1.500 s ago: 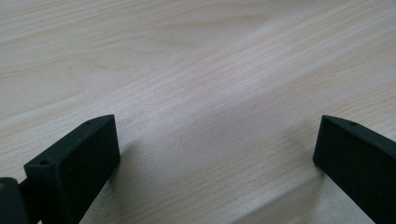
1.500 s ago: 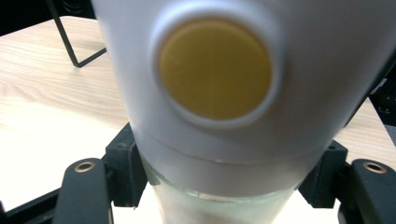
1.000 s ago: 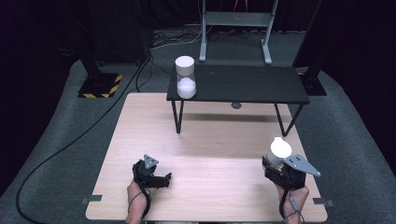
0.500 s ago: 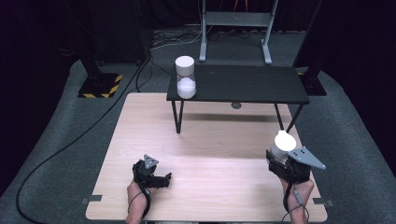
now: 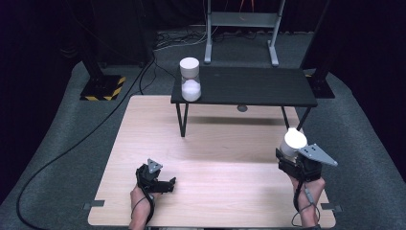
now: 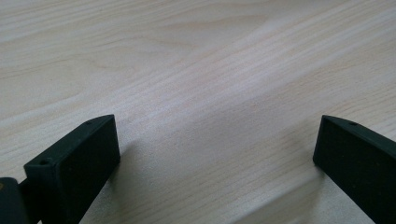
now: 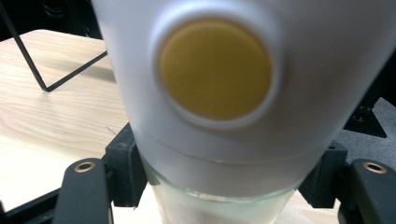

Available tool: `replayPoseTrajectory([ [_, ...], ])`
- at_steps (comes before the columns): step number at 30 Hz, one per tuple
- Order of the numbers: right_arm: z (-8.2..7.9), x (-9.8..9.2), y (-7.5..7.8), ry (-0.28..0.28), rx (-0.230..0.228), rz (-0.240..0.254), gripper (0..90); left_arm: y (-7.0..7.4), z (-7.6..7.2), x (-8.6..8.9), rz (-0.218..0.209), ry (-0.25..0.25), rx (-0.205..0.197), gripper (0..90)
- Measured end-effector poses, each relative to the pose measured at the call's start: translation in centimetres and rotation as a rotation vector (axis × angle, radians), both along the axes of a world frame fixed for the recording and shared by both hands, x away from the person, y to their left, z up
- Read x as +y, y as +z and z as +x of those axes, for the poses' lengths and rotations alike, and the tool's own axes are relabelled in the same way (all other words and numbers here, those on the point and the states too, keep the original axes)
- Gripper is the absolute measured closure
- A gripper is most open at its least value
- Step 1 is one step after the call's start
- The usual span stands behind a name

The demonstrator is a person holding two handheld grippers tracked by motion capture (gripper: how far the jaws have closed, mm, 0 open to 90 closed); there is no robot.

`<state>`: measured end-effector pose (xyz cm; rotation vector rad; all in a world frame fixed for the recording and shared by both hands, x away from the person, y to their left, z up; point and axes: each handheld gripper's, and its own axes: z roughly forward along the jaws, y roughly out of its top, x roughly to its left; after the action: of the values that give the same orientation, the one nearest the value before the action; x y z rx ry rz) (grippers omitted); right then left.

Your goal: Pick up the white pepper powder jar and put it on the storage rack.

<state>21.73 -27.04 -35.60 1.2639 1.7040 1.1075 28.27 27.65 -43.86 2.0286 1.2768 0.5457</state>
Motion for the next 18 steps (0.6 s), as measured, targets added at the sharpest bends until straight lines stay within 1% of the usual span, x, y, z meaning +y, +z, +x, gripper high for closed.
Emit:
replayPoseTrajectory([
  [18, 1.4, -0.4, 2.1, -0.006, -0.015, -0.014, 30.2, 0.0, 0.0, 0.0, 0.0, 0.0, 0.0, 0.3],
])
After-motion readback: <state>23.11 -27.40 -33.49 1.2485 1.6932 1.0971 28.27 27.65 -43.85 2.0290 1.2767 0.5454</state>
